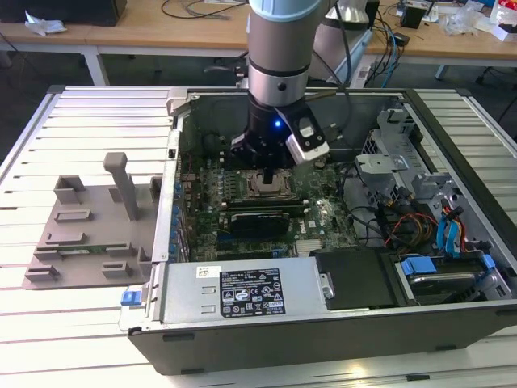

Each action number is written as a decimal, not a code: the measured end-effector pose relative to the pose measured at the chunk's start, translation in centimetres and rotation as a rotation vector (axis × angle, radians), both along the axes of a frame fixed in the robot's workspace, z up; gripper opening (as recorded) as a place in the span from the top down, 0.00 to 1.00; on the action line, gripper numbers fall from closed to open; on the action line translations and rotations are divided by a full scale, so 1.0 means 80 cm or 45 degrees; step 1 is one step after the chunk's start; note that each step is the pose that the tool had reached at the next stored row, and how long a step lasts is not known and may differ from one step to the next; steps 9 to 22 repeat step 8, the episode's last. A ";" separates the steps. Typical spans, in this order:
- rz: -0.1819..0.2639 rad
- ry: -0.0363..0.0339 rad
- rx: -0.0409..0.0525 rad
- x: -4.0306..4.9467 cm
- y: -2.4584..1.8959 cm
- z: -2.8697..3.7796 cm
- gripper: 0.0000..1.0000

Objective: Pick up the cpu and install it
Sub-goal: 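Install the second cpu locking lever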

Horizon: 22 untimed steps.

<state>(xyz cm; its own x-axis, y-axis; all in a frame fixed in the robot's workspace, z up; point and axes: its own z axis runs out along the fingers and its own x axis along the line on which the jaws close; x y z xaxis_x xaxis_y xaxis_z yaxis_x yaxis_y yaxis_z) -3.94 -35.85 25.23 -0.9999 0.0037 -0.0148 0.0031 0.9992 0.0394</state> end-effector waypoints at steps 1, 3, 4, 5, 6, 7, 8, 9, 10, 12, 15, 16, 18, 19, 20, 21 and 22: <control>0.000 0.0009 0.000 0.001 0.0013 0.0055 0.89; 0.000 0.0012 0.000 0.002 0.0022 0.0141 0.89; 0.000 0.0010 0.000 0.002 0.0022 0.0142 0.89; 0.000 0.0011 0.000 0.002 0.0022 0.0142 0.89; 0.000 0.0011 0.000 0.002 0.0022 0.0143 0.89; 0.000 0.0012 0.000 0.002 0.0022 0.0144 0.89; 0.000 0.0012 0.000 0.002 0.0022 0.0145 0.89; 0.000 0.0012 0.000 0.002 0.0022 0.0145 0.89; 0.000 0.0012 0.000 0.002 0.0022 0.0145 0.89; 0.000 0.0012 0.000 0.002 0.0022 0.0145 0.89; 0.000 0.0012 0.000 0.002 0.0022 0.0145 0.89; 0.000 0.0012 0.000 0.002 0.0022 0.0145 0.89; 0.000 0.0012 0.000 0.002 0.0022 0.0145 0.89; 0.000 0.0012 0.000 0.002 0.0022 0.0145 0.89; 0.000 0.0012 0.000 0.002 0.0022 0.0145 0.89; 0.000 0.0012 0.000 0.002 0.0022 0.0145 0.89; 0.000 0.0012 0.000 0.002 0.0022 0.0145 0.89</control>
